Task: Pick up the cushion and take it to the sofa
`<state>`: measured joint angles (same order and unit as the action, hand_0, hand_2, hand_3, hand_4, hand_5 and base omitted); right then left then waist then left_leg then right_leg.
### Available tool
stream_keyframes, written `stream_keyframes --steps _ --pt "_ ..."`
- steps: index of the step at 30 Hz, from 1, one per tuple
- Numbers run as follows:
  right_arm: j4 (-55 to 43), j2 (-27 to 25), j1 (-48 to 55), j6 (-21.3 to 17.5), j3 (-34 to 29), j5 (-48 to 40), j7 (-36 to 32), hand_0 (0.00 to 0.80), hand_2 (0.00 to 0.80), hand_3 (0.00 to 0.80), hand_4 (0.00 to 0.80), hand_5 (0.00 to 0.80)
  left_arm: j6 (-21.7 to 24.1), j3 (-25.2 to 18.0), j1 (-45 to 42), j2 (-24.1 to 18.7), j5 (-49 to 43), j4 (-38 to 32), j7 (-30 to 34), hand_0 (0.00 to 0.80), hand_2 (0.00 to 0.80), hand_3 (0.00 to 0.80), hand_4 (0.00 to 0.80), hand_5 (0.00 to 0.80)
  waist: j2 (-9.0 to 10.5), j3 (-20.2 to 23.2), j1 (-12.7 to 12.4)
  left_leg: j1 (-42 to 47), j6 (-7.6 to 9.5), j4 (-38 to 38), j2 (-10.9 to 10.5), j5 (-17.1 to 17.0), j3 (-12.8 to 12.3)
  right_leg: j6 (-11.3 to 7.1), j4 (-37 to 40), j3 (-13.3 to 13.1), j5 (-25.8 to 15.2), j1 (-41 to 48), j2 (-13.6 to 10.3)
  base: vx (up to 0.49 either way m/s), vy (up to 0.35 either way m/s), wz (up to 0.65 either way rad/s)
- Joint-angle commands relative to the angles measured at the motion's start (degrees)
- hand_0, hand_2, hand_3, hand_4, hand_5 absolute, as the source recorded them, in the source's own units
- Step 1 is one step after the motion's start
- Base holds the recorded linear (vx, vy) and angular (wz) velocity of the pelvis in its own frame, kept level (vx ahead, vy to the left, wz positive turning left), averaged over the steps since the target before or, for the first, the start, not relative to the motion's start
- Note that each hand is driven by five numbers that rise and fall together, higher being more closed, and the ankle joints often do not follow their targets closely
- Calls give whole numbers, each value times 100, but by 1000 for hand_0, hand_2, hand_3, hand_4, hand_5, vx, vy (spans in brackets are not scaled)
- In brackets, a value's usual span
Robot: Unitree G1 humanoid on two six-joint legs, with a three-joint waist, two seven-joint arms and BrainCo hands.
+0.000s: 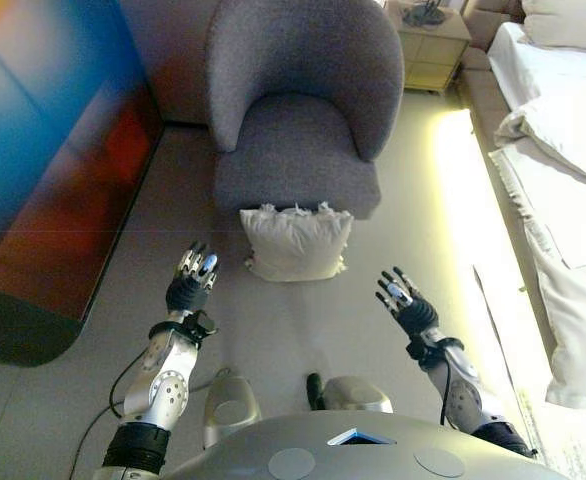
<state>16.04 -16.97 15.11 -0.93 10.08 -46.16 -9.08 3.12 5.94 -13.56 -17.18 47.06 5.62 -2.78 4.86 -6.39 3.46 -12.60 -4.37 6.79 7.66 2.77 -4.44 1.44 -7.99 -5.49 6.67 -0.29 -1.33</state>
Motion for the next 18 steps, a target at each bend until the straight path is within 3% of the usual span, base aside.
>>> stream_keyframes --steps 1,4,7,10,12,15,18 --pt "-469 -2 169 -359 -61 -63 -345 0 0 0 0 0 438 -141 -284 -98 190 -358 170 0 0 0 0 0 -17 4 -203 -193 -141 -1042 177 -1345 -58 -500 500 161 -223 527 244 309 87 -39" --pt "-499 -23 216 -265 -107 -65 -501 0 0 0 0 0 597 -144 -362 -67 147 -289 228 0 0 0 0 0 -98 19 -232 -323 -212 -1151 395 -1424 -59 -516 444 204 88 755 201 327 124 -58" --pt "-576 -32 174 -174 -106 -24 -485 0 0 0 0 0 597 -181 -283 -108 218 -251 274 0 0 0 0 0 -188 30 -193 -214 -193 -1045 512 -1321 -386 -518 278 328 322 896 97 330 196 -50" --pt "-612 -4 80 -182 -39 -74 -344 0 0 0 0 0 623 -122 -164 -180 256 -273 221 0 0 0 0 0 -250 55 -186 -84 -95 -940 378 -1180 -464 -566 46 371 428 896 -12 338 243 -18" --pt "-619 54 1 -126 6 -98 -219 0 0 0 0 0 622 -113 -77 -247 217 -278 189 0 0 0 0 0 -273 104 -222 -102 4 -537 206 -1048 -358 -629 -186 415 522 898 -115 322 207 -3" --pt "-662 86 -111 -71 83 -55 -210 0 0 0 0 0 629 -161 -1 -332 129 -363 136 0 0 0 0 0 -185 194 -285 -155 149 -130 -19 -793 -362 -800 -478 517 302 845 -364 284 170 -5" --pt "-419 248 -438 -192 185 -27 -85 0 0 0 0 0 565 -252 52 -355 35 -256 105 0 0 0 0 0 -122 306 -393 -58 397 64 -310 -456 -336 -1008 -1271 582 -199 641 -638 313 195 6"
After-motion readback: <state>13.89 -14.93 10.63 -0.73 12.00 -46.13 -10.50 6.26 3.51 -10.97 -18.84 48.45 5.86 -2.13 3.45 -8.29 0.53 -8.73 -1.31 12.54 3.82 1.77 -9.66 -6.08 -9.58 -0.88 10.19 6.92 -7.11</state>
